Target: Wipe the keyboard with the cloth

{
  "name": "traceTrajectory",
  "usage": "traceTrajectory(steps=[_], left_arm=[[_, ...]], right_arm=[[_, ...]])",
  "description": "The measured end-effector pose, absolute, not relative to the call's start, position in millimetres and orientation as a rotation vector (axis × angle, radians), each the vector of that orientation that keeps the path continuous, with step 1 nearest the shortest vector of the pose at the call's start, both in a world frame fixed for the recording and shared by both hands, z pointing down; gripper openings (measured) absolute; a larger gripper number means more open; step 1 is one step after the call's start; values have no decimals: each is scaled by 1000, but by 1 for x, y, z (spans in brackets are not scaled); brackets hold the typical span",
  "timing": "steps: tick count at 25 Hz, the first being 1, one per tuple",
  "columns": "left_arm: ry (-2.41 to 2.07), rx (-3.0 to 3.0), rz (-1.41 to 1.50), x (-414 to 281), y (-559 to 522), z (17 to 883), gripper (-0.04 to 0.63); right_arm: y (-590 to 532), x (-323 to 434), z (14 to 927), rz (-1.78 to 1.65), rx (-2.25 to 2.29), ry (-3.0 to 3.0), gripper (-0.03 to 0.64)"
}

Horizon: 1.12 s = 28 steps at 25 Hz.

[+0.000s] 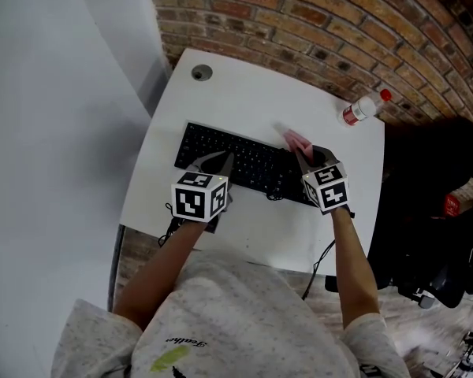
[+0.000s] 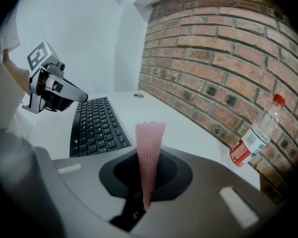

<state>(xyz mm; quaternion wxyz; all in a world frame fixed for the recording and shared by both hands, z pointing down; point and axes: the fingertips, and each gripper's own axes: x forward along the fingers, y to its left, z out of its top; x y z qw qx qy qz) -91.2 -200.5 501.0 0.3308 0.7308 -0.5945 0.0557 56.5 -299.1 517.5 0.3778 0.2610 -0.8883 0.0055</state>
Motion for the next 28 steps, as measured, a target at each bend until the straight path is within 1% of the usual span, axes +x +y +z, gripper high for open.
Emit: traceTrajectory(steps=[28], left_arm=[[-1611,1870,56,-150,-181,495,-8]], right_arm=[[-271,-37,516,-20,501,-2284,25]])
